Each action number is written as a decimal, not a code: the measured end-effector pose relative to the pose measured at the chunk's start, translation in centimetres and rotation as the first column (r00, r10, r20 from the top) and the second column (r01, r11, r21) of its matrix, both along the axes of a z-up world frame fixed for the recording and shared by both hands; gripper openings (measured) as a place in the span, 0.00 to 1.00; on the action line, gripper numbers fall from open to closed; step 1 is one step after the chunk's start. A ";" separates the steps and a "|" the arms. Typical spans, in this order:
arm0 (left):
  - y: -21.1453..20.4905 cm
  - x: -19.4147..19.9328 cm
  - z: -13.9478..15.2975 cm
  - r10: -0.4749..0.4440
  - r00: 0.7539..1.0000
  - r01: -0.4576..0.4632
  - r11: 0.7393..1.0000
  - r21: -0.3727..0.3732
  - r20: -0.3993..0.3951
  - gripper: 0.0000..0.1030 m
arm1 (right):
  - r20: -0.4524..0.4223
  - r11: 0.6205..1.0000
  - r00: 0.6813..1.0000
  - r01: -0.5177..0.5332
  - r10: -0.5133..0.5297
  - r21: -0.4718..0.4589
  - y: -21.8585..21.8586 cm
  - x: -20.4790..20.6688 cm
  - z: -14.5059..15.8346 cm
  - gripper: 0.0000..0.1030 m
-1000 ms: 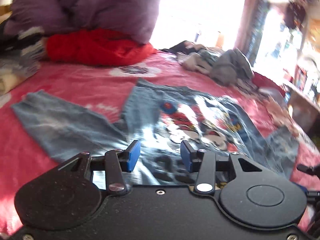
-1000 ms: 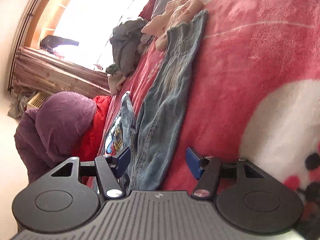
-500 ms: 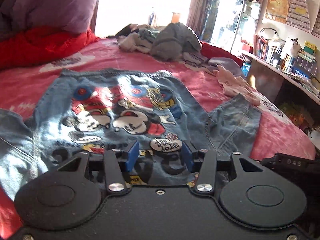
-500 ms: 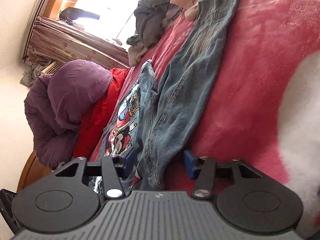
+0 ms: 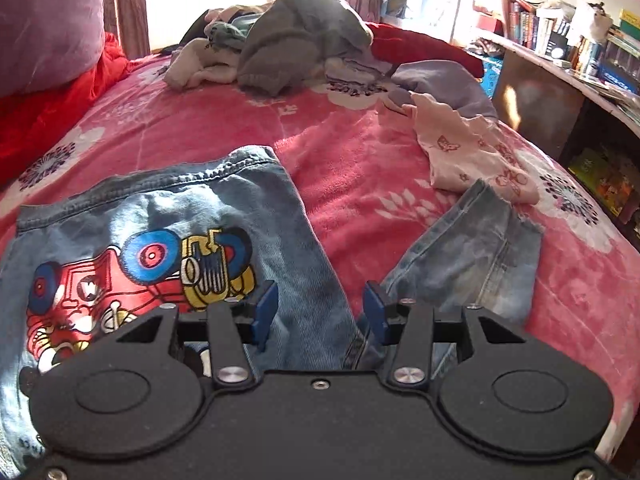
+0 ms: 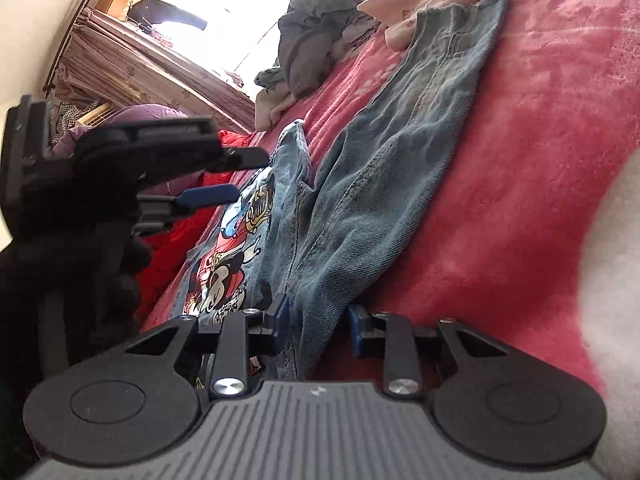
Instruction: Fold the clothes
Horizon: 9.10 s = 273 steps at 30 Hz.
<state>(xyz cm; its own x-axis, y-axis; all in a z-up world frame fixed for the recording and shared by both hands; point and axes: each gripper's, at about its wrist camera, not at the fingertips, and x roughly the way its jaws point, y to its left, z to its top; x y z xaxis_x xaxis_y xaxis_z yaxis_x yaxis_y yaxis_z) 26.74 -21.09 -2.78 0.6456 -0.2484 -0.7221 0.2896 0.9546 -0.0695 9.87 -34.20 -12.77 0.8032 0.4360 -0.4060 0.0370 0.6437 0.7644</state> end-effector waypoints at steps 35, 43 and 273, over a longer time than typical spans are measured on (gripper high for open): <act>9.9 4.5 -1.2 0.205 0.974 -0.222 0.938 -0.265 -0.092 0.03 | 0.251 0.897 0.938 -0.116 0.240 -0.426 5.1 -2.5 4.5 0.07; 13.5 2.8 -2.1 0.274 0.958 -0.284 0.874 -0.395 -0.084 0.02 | 0.234 0.787 0.888 -0.197 0.396 -0.585 9.1 -3.5 5.1 0.07; 17.0 10.9 -0.7 0.216 0.975 -0.197 0.949 -0.245 0.051 0.15 | 0.089 0.861 0.925 -0.303 0.368 -0.408 7.0 -0.5 3.5 0.15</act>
<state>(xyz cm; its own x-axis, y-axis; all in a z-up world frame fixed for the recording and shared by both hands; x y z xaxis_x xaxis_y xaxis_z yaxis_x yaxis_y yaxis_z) 37.62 -4.12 -3.50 0.7516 -0.2620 -0.6054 0.1013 0.9527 -0.2866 9.39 -27.19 -9.31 0.7032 0.5287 -0.4753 -0.3348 0.8360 0.4347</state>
